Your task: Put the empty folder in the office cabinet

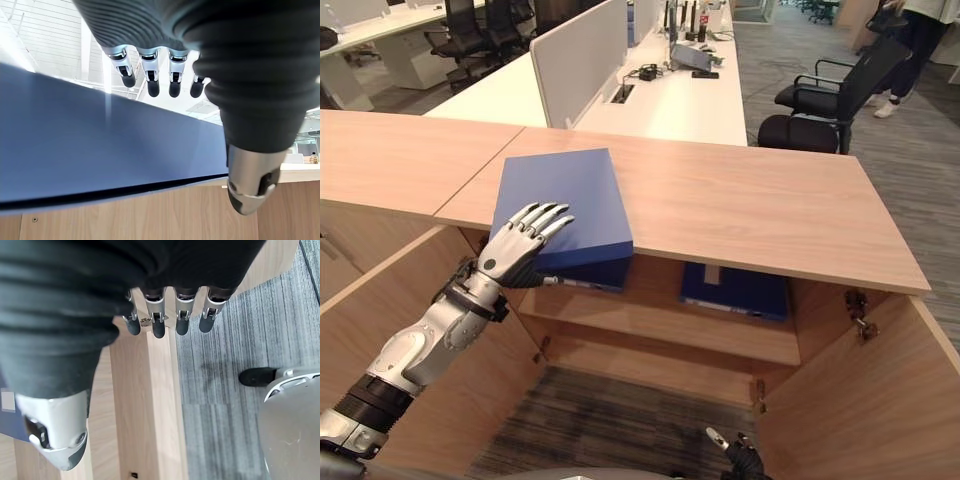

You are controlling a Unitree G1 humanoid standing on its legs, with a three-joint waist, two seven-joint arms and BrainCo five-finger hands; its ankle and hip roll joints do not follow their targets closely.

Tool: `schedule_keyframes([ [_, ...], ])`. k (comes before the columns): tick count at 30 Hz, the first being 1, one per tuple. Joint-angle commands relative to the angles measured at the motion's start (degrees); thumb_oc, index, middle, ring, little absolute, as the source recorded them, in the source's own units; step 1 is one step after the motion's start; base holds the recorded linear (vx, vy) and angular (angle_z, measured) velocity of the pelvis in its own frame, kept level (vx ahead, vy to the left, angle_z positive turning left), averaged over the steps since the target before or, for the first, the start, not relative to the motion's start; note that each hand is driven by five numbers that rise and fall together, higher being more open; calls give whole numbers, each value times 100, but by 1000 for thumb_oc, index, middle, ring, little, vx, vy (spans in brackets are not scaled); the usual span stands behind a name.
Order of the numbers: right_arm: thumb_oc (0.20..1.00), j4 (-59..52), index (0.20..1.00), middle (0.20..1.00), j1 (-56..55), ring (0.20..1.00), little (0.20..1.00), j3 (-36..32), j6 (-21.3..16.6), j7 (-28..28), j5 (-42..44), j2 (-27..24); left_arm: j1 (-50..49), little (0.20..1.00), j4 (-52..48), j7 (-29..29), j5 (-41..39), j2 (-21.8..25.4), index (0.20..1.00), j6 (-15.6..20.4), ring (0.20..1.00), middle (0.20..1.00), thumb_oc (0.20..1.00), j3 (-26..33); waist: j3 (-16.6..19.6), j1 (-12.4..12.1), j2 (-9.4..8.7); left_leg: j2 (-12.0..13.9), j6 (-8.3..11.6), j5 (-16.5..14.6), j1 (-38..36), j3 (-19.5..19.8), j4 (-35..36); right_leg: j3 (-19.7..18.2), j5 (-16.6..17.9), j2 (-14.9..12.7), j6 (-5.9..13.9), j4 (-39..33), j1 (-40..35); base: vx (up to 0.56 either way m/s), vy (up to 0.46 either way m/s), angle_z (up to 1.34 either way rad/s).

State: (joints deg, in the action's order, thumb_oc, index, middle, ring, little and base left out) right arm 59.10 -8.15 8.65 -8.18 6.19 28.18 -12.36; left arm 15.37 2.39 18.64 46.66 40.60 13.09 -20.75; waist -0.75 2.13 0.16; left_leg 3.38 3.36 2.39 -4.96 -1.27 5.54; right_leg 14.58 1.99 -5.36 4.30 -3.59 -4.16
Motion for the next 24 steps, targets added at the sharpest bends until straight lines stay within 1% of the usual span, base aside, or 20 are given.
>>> schedule_keyframes([
  [1,1000,125,1000,1000,275,1000,1000,82,-115,-42,164,34,830,1000,239,225,133,22,1000,-68,1000,1000,1000,9,-7,-15,-221,186,179,-563,-231,-21,-54,-343,-378,-480,649,596,136,0,0,0],
  [9,1000,173,1000,1000,289,1000,1000,71,-105,-47,206,26,893,1000,425,230,160,-21,1000,-138,1000,1000,1000,-69,-6,10,-210,191,171,-565,-241,-37,-54,-361,-393,-478,645,627,146,6,1,-3],
  [24,1000,62,1000,1000,314,1000,1000,-47,-151,-90,549,4,959,1000,861,165,216,-84,1000,-300,1000,1000,1000,-215,-13,66,-209,196,167,-584,-259,-68,-54,-404,-403,-470,645,669,184,2,0,0],
])
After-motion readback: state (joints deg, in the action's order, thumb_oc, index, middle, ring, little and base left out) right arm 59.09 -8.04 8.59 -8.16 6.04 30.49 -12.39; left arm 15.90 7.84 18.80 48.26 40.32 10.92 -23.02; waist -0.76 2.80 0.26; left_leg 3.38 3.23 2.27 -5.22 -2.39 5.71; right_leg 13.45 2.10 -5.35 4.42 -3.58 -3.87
